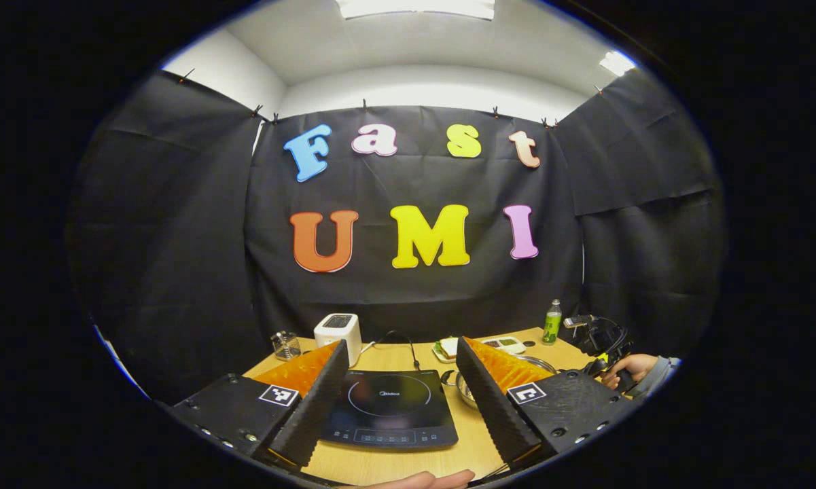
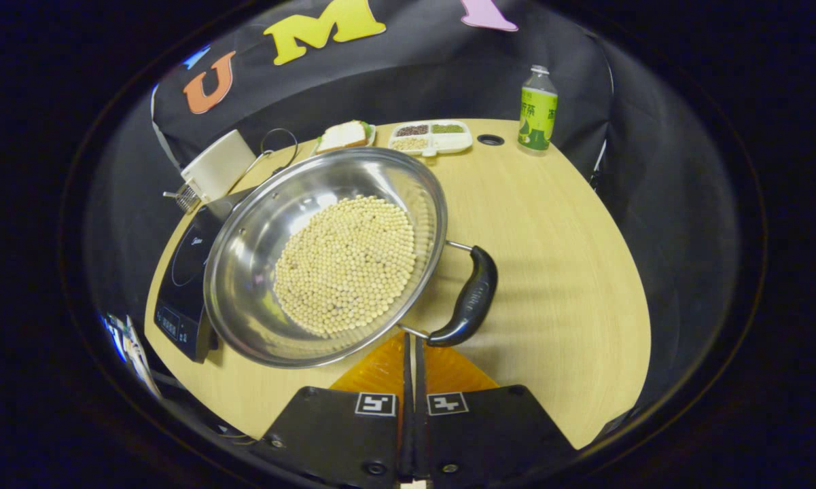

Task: First push the handle of the pot to place it horizontally, then grasp the pot with both hands and set it on the induction cooktop.

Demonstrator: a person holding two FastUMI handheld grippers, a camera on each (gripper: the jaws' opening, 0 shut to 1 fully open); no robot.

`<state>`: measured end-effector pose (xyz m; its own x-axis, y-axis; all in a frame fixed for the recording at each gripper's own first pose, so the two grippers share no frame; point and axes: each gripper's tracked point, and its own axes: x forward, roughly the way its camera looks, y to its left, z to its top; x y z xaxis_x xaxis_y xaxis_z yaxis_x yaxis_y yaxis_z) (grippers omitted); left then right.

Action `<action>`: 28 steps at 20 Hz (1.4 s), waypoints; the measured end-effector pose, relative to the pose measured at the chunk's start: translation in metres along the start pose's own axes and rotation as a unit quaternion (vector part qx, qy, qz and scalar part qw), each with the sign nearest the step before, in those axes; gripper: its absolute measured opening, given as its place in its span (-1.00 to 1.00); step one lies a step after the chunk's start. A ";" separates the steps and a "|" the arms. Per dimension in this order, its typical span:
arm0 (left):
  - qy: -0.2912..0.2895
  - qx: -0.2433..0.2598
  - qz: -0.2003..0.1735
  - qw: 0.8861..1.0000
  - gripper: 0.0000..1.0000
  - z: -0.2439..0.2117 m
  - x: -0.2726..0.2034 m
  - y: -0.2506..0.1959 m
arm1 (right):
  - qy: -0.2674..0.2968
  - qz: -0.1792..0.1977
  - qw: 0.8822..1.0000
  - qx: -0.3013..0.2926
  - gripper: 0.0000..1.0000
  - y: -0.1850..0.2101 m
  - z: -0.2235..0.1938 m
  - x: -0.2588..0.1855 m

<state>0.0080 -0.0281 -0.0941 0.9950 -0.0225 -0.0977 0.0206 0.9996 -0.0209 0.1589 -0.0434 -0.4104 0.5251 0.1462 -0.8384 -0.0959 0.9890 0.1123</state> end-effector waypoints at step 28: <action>0.093 -0.045 -0.022 0.994 0.89 -0.079 0.148 -0.040 | -0.125 -0.048 0.991 -0.022 -0.27 -0.076 0.092 -0.009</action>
<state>0.1468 -0.0727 -0.1866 0.9580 -0.0776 -0.2760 0.0467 0.9921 -0.1168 0.2396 -0.1181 -0.3622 0.7257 0.0575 -0.6856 -0.0698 0.9975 0.0097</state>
